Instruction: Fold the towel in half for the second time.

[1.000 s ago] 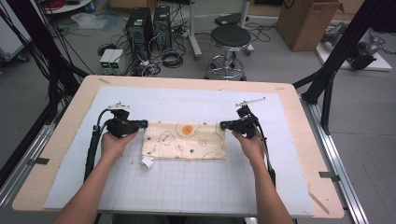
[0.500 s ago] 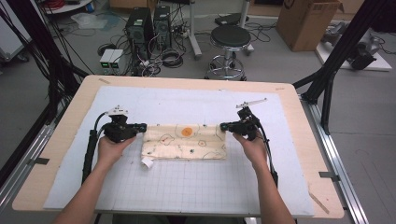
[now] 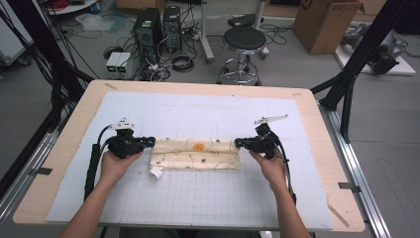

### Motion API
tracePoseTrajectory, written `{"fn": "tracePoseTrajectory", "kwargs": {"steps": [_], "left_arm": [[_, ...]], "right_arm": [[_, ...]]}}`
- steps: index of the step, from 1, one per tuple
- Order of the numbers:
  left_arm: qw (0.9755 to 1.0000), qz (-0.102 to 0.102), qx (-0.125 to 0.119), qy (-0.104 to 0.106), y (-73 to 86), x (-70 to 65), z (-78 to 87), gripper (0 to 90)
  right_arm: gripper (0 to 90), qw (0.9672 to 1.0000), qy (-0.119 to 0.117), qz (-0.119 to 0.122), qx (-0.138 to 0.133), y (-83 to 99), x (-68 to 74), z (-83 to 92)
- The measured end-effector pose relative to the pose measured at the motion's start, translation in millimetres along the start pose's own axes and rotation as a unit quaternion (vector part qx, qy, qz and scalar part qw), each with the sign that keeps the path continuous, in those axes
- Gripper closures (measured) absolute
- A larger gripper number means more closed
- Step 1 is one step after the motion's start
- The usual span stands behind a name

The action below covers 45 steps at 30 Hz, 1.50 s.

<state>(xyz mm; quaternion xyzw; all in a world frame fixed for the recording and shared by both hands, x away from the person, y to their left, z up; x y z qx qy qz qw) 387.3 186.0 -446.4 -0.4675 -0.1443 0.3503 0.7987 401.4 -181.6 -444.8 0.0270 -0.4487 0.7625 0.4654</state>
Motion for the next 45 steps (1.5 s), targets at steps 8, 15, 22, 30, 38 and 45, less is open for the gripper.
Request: {"fn": "tracePoseTrajectory", "kwargs": {"steps": [8, 15, 22, 30, 38, 45], "left_arm": [[0.9999, -0.014, 0.006, 0.001, 5.9, -7.1, 5.6, 84.6], [0.9993, -0.036, 0.013, 0.001, 10.6, -16.0, 10.0, 84.5], [0.9993, -0.035, 0.015, 0.002, 22.4, -20.7, 12.7, 84.4], [0.9989, -0.04, 0.024, 0.008, 30.5, -26.0, 13.1, 84.0], [0.9982, -0.048, 0.035, 0.011, 36.9, -31.6, 14.6, 83.4], [0.9974, -0.052, 0.045, 0.021, 40.6, -33.6, 16.0, 77.3]], "right_arm": [[85.1, 0.9999, -0.006, 0.013, 0.002, 8.6, 7.6, 2.7], [84.9, 0.9996, -0.012, 0.024, 0.004, 17.5, 13.8, 5.7], [85.0, 0.9991, -0.013, 0.037, 0.017, 29.2, 17.8, 2.9], [84.8, 0.9988, -0.015, 0.04, 0.022, 37.0, 18.5, 4.6], [84.0, 0.9986, -0.005, 0.045, 0.03, 44.0, 17.0, 3.7], [70.2, 0.9986, -0.018, 0.04, 0.03, 47.2, 19.4, 3.8]]}}
Point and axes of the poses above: each handheld gripper's, and its own axes: z roughly backward along the jaws, y roughly out of its underside, x roughly to its left, the point moved 6 cm from there along -z, roughly forward along the jaws, and after that the axes turned 9 degrees about -z, right-handed, at the moved point
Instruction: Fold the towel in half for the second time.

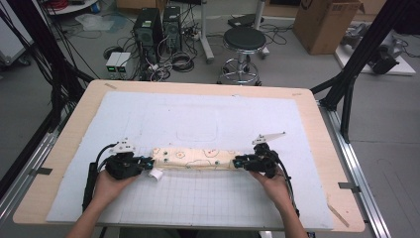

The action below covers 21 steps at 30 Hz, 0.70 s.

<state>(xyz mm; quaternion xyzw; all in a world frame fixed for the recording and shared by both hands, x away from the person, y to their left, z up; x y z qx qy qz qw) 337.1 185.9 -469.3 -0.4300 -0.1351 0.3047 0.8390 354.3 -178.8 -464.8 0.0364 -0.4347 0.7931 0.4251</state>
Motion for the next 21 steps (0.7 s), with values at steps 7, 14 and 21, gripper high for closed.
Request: {"fn": "tracePoseTrajectory", "kwargs": {"steps": [7, 14, 21], "left_arm": [[0.9994, 0.002, -0.034, 0.007, -9.2, -4.9, 11.2, 57.2], [0.9986, 0.002, -0.052, 0.006, -23.5, -8.9, 8.7, 57.6], [0.9975, -0.002, -0.06, 0.037, -46.1, -24.0, -11.6, 81.4]], "right_arm": [[55.2, 0.999, 0.001, 0.012, -0.043, -7.8, 11.6, 14.4], [63.0, 0.9985, -0.002, 0.033, -0.044, -16.5, 27.9, 6.1], [79.7, 0.9982, -0.026, 0.046, -0.026, -32.7, 50.5, -20.7]]}}
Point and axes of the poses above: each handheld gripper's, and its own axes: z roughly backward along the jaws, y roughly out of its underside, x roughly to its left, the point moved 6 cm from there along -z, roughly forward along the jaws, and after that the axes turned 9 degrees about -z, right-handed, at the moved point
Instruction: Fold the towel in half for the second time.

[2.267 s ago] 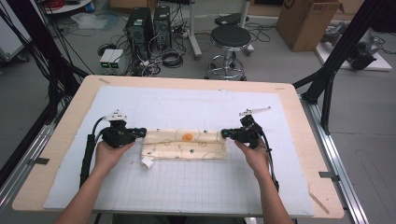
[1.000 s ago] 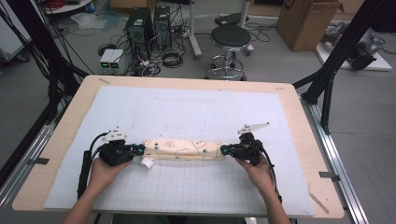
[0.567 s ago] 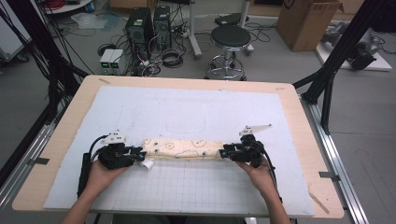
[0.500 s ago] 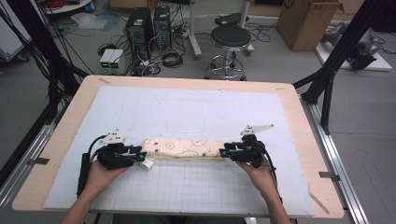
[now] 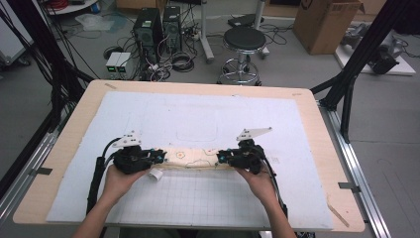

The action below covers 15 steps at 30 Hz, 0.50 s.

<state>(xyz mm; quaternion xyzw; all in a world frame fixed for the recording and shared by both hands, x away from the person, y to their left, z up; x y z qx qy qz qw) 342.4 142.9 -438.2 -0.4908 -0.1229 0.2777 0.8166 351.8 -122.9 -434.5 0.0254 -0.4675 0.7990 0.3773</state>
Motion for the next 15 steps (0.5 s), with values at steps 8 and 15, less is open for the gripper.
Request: {"fn": "tracePoseTrajectory", "kwargs": {"steps": [8, 15], "left_arm": [[0.9997, -0.006, 0.021, 0.011, -1.1, -10.7, -26.1, 86.5], [0.9972, -0.029, 0.068, -0.004, 12.0, -7.9, -32.8, 86.6]], "right_arm": [[84.8, 0.9995, -0.018, -0.005, 0.026, -4.5, 7.8, -31.0], [85.5, 0.9982, -0.013, 0.0, 0.059, 2.1, 12.7, -51.0]]}}
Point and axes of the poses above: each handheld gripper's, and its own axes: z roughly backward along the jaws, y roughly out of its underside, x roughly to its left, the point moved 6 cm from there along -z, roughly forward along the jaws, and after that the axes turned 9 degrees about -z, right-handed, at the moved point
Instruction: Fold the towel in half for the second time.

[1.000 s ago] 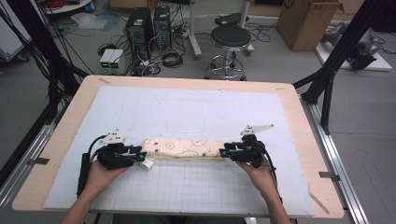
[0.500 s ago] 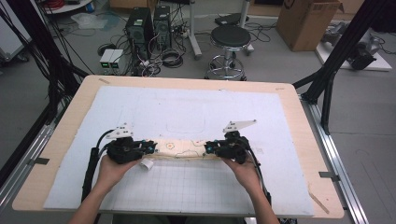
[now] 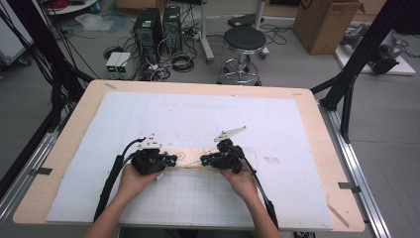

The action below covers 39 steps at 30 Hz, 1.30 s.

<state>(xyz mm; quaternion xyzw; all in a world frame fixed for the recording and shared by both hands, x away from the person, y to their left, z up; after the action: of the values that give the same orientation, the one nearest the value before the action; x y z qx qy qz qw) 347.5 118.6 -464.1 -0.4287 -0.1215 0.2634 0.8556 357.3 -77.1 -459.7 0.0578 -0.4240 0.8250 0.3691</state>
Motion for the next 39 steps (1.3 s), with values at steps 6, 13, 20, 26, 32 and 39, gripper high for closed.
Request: {"fn": "tracePoseTrajectory", "kwargs": {"steps": [6, 13, 20, 26, 32, 39], "left_arm": [[0.9994, -0.015, 0.029, -0.009, 10.1, 3.1, 0.9, 86.5], [0.9989, -0.015, 0.036, -0.025, 17.0, 9.4, 6.9, 85.6], [0.9991, 0.004, 0.025, -0.033, 26.6, 17.6, 16.1, 85.3], [0.9989, 0.009, 0.024, -0.04, 31.1, 21.8, 24.5, 83.2], [0.999, 0.014, 0.02, -0.036, 33.9, 24.9, 28.3, 80.7], [0.9992, 0.015, 0.016, -0.032, 36.2, 24.8, 28.4, 79.3]], "right_arm": [[85.5, 0.999, 0.03, 0.016, 0.031, 10.5, -5.8, -7.9], [85.0, 0.9984, 0.046, 0.023, 0.025, 14.3, -12.0, -0.5], [84.7, 0.9973, 0.064, 0.024, 0.025, 22.4, -21.9, 14.5], [83.0, 0.9966, 0.078, 0.021, 0.018, 30.8, -34.2, 29.9], [81.5, 0.9957, 0.092, 0.01, 0.005, 40.3, -48.6, 48.6], [79.6, 0.9952, 0.098, 0.003, -0.007, 44.6, -56.6, 61.2]]}}
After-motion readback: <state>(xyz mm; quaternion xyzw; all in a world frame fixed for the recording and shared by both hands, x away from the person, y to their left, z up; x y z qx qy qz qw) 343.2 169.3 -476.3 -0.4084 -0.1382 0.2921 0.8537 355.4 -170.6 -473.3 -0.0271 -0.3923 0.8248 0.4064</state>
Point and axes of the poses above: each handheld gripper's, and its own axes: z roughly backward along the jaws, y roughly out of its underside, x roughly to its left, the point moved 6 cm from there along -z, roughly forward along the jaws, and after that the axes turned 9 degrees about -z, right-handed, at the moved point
